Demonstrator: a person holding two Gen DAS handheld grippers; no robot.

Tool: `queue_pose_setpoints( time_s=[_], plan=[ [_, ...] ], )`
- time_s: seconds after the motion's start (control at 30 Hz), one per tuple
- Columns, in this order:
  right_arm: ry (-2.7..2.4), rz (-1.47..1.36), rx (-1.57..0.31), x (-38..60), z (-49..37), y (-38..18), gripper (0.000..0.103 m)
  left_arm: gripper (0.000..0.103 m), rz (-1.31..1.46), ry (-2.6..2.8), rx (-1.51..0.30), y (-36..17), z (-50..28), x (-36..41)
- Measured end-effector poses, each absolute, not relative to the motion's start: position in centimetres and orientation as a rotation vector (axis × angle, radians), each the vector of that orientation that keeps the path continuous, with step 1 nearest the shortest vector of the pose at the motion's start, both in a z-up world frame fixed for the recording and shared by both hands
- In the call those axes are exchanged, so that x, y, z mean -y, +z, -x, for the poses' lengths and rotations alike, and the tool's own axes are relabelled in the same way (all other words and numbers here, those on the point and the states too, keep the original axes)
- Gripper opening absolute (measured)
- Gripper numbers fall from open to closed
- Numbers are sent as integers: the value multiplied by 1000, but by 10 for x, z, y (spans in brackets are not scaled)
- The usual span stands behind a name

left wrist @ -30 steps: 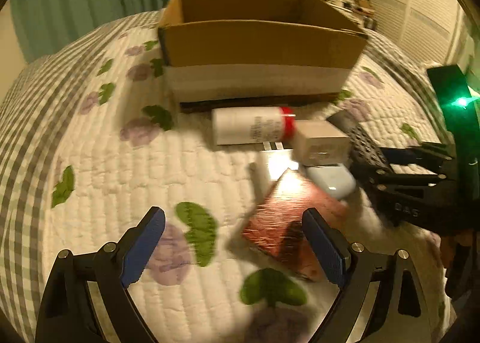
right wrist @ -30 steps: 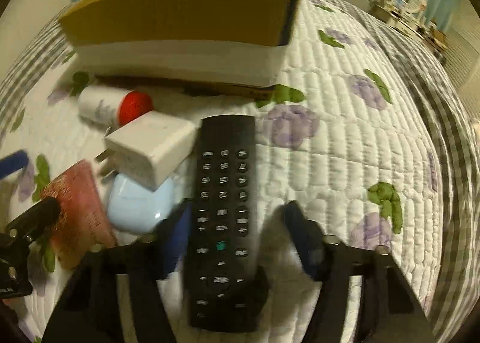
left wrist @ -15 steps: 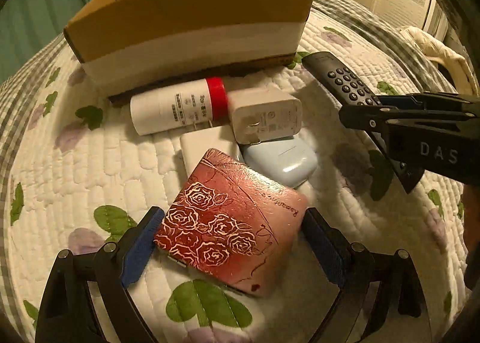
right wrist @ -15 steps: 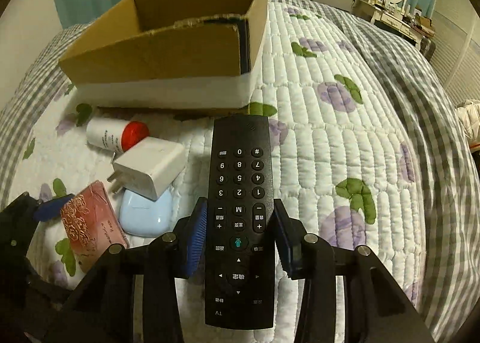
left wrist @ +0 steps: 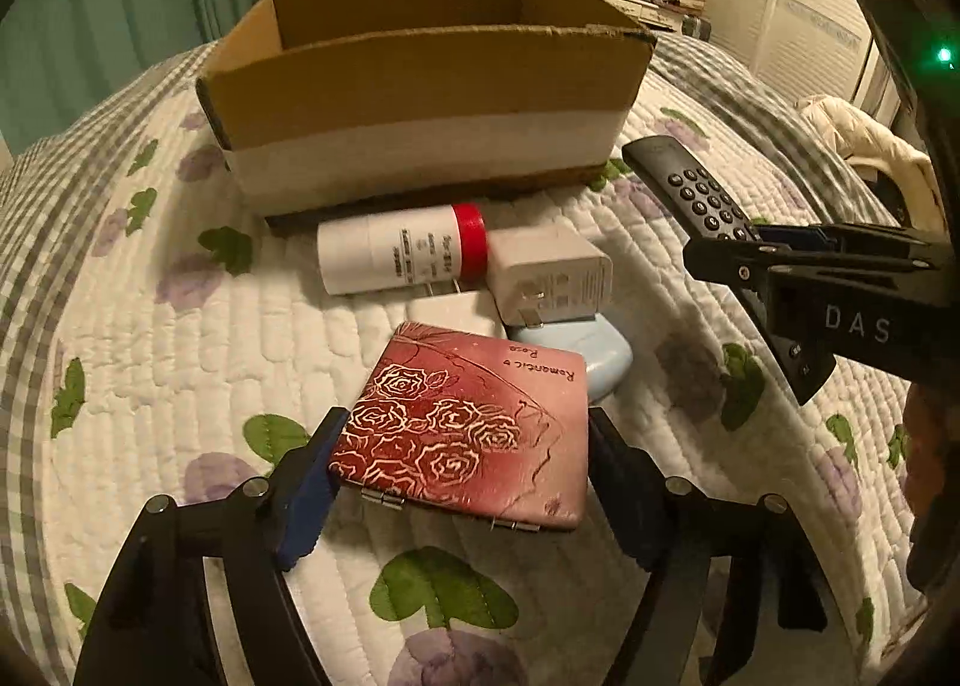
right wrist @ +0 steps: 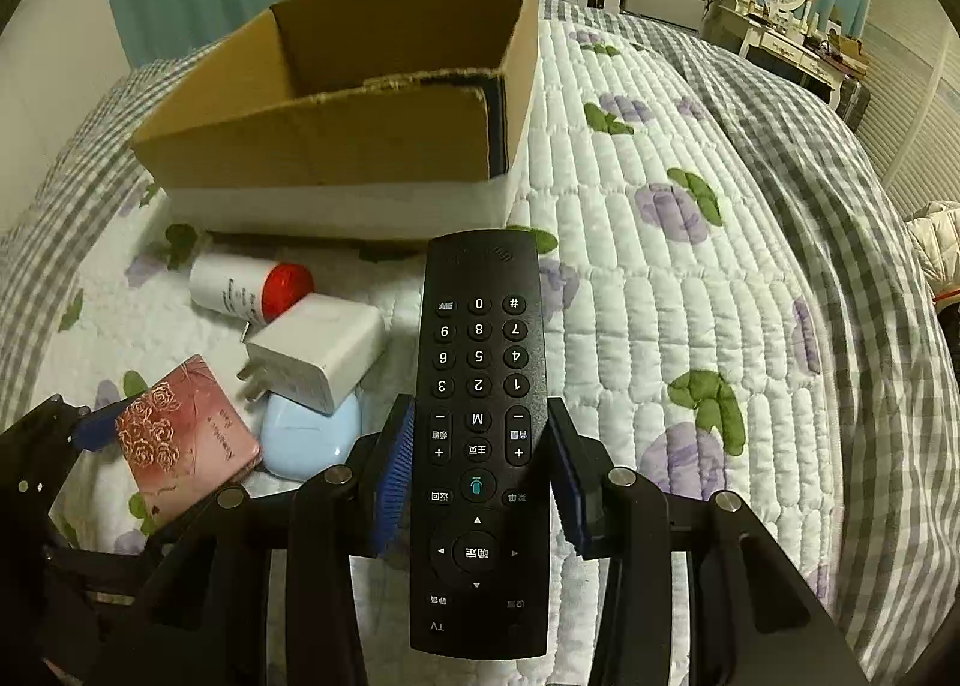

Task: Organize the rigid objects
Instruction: 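Grasp the black TV remote with the right gripper while the left grasps the pink rose case, then carry the pink case and remote into the cardboard box and open both grippers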

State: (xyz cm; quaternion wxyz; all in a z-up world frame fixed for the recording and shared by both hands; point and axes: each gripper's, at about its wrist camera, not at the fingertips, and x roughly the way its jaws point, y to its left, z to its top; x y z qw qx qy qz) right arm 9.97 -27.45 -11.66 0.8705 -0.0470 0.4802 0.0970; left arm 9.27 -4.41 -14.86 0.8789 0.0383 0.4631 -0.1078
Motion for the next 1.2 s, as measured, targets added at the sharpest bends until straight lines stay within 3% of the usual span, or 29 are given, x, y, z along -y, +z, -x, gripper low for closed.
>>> queue_pose_setpoints(
  time_s=[0.93, 1.2],
  plan=[
    [213, 74, -1004, 277, -103, -111, 41, 73, -87, -220, -923, -130, -101, 43],
    [218, 78, -932, 276, -99, -83, 41, 73, -75, -204, -845, -99, -100, 40]
  ],
)
